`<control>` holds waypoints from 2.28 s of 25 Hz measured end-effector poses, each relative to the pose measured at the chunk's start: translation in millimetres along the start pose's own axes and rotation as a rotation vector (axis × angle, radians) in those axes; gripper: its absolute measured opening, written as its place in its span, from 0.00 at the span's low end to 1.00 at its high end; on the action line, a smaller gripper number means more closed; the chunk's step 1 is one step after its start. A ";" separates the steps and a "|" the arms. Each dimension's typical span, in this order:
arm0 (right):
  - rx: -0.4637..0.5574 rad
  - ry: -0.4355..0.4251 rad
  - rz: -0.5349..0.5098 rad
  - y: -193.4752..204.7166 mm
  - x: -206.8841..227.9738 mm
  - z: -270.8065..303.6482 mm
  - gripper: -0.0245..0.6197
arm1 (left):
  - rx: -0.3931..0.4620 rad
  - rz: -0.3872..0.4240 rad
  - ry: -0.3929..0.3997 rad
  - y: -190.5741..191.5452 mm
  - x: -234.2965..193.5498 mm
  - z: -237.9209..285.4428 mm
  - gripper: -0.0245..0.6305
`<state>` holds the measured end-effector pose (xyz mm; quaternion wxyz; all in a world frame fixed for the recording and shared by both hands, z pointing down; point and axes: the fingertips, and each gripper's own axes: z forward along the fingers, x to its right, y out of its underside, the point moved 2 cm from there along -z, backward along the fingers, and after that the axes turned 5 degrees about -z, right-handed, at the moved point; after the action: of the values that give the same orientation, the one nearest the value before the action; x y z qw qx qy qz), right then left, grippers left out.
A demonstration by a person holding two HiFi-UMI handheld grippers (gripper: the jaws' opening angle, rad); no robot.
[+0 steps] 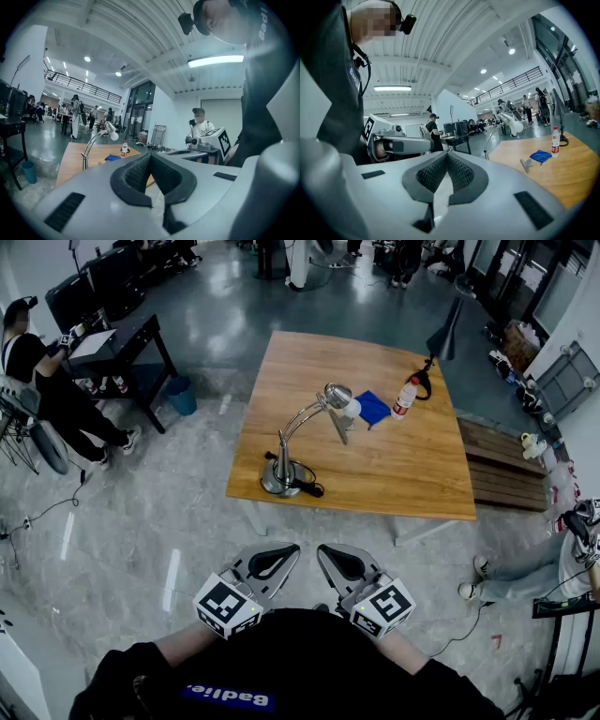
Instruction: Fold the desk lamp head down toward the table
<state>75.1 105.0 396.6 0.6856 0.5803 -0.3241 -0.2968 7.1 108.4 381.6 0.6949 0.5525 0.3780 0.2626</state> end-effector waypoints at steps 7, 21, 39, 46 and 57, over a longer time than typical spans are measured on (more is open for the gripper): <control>-0.005 -0.010 -0.010 1.4 -4.0 3.1 0.05 | -0.005 0.005 -0.008 2.4 -2.5 -2.9 0.05; 0.003 -0.050 0.021 1.0 6.4 3.3 0.05 | -0.026 0.010 -0.056 6.8 -10.3 5.2 0.05; -0.019 -0.124 0.006 -2.0 64.0 45.2 0.05 | 0.006 0.038 -0.253 2.7 -87.9 41.4 0.05; -0.035 -0.018 0.025 -13.8 98.4 112.2 0.05 | -0.029 0.075 -0.165 -6.1 -166.3 57.0 0.05; -0.028 0.131 0.069 -27.0 151.5 157.9 0.05 | -0.092 0.091 -0.044 -0.3 -223.1 86.5 0.05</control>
<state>42.6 -112.9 403.5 0.7232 0.5773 -0.2942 -0.2391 -50.9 -115.5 442.7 0.7151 0.5422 0.3246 0.2989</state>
